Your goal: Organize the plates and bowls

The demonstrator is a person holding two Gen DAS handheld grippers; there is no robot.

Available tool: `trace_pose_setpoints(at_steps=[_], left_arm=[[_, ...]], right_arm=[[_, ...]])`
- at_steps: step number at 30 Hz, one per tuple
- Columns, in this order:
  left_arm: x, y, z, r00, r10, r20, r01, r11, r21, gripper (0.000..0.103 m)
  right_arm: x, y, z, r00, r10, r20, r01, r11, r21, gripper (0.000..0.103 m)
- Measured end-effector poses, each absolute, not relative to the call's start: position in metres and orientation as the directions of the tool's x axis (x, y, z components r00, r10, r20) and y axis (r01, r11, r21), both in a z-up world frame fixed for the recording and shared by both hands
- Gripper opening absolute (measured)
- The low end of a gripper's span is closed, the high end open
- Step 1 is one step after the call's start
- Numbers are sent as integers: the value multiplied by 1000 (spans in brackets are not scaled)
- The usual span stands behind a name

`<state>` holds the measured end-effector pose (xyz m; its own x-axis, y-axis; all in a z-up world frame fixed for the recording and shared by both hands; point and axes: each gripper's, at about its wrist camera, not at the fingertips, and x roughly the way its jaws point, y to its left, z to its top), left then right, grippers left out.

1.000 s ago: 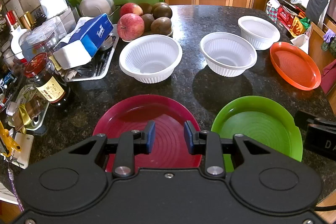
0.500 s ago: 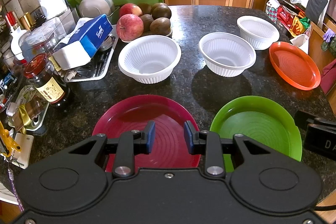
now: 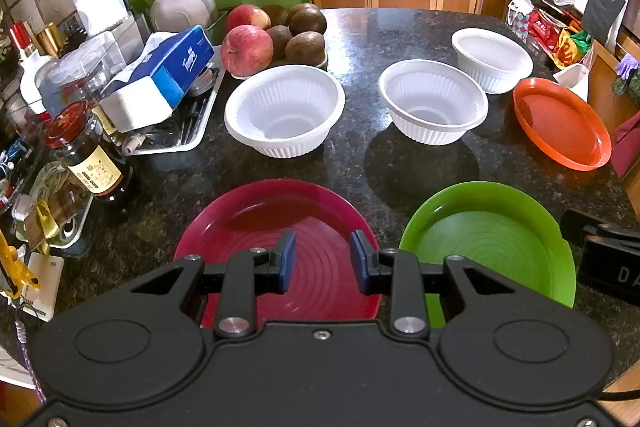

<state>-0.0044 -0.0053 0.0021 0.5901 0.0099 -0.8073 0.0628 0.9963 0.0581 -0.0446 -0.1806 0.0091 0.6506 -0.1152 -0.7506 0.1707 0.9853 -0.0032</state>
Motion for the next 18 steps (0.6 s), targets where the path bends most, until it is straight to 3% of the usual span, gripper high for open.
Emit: trace_pose_setpoints(at_steps=[9,18], left_arm=[[-1,5,-2,568,9,-823,35,999,35,41],[2,35,-6,542,41,-840,-81,997,-3,41]], right_arm=[[-42,-172,7,659,-221,-719,193,974,-123,97],[-25,-174,-6,559,6,-829,105,991,78,92]])
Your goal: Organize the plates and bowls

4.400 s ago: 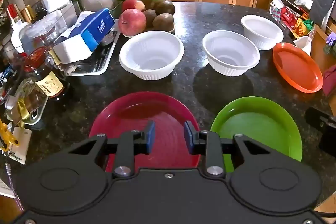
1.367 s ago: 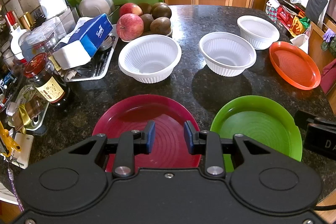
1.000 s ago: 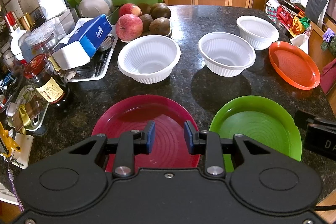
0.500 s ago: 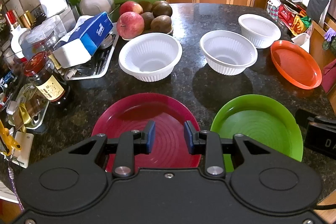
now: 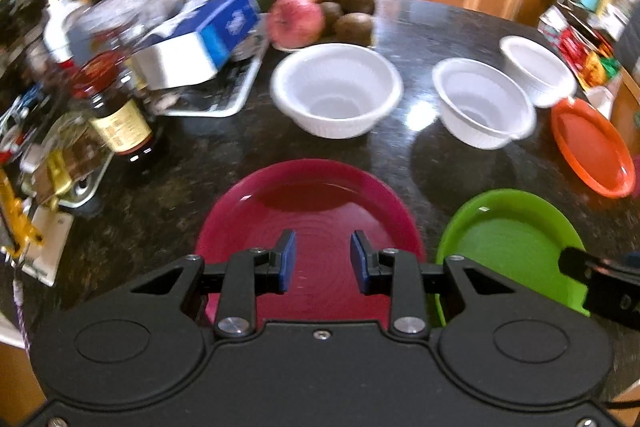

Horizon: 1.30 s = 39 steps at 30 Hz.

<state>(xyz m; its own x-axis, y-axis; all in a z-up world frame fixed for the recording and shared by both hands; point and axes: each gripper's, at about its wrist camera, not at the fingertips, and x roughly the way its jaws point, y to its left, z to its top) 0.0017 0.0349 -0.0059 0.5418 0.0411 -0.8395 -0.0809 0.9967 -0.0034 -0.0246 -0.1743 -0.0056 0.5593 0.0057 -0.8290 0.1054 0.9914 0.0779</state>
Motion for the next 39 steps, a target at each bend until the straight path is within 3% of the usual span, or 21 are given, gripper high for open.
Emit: trace_pose_setpoints(at_steps=[9,16,22,30,37,39], left_arm=[[3,76,-14,498,86,-863,-157,988,7,41],[0,101,-20,490,122,-863,-197,980,27,41],[2,119,-27,471,136,-871,-225,974,30,41],[7,131,-45,440,75,-895,-195,981,-14,41],[8,129,-56,434,25,-901,-143,989,-41,41],[10,129,-59,429,20,-903,-139,989,-44,41]], right_arm=[[-2,-151,-17,457,160,-875,77,973,218,89],[15,-117,-18,482,184,-856,-82,983,165,83],[37,-90,-24,428,250,-869,-198,964,179,59],[49,-61,-28,506,299,-809,-324,935,143,59],[74,-53,-52,431,313,-846,-371,916,150,27],[77,-53,-56,421,301,-855,-371,918,140,27]])
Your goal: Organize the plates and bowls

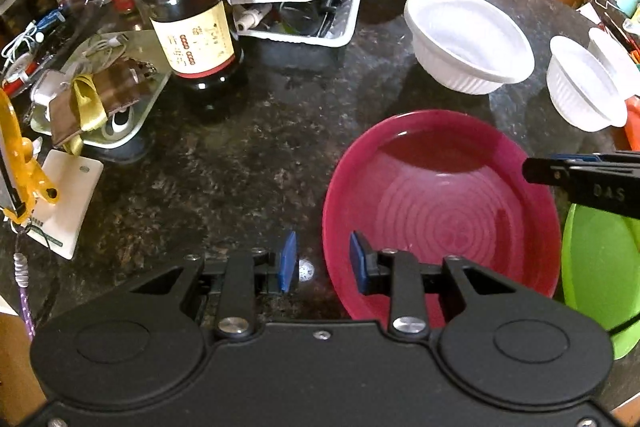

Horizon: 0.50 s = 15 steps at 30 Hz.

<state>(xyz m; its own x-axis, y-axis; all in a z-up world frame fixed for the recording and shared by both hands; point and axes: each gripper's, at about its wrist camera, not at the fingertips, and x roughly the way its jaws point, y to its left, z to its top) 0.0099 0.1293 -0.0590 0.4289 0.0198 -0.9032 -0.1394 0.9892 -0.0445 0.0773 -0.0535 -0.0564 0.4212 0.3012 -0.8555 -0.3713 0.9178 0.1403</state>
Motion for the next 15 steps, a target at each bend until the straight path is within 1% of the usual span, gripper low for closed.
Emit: trace_pose_setpoints(at_steps=[4,7,12,13,14,15], left_arm=[[12,132,-62,421,-5,-907,-130,989,-66,41],[14,133,-66,406,-3,-914,-131,990,-62,41],[17,135,-73,377,-34,-925,-134,987,-90,40],[18,134,-73,376,-32,-926,-130,988,-87,38],[18,133,-72,374,-35,-927,-125,988,-88,35],[18,132,-72,373,-38,-927,-124,988,-90,34]], right_arm=[[85,-49,-68,410,265,-873,-371,923,106,27],[86,-51,-74,396,257,-881,-364,925,106,27],[87,-55,-79,390,267,-881,-354,927,124,27],[86,-54,-79,390,267,-881,-355,927,124,26],[86,-54,-79,385,271,-882,-356,926,129,21],[84,-53,-78,376,278,-884,-360,923,138,19]])
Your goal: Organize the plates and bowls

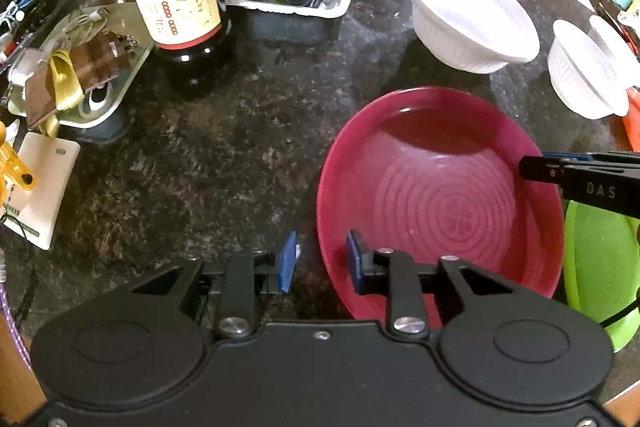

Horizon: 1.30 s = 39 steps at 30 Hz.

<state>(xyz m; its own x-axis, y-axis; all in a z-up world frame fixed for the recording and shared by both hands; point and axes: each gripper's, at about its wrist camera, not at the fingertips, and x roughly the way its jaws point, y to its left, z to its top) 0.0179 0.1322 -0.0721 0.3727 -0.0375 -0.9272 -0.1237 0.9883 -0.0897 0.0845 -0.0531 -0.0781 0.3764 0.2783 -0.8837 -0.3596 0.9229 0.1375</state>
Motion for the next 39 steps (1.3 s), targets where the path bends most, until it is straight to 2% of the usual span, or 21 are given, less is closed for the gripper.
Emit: trace_pose_setpoints(at_steps=[4,14,21,30,39], left_arm=[[16,135,-70,357,-50,-933,-138,985,-106,24],[-8,158,-66,333,-11,-943,-173,982,-73,24],[-13,148,-65,342,-1,-940,-124,991,-46,24],[1,135,-66,374,-19,-927,-77,996,-52,24],[-10,150,-36,448,14,-894,-144,988,-56,24]], right_arm=[[76,-47,-75,352,293,-889,-371,916,155,17],[37,-29,-73,261,344,-902,-427,879,211,17],[14,-34,-67,238,318,-918,-440,878,190,17],[22,-54,-67,289,294,-911,-337,922,191,19],[8,-81,-35,413,313,-855,-284,937,206,21]])
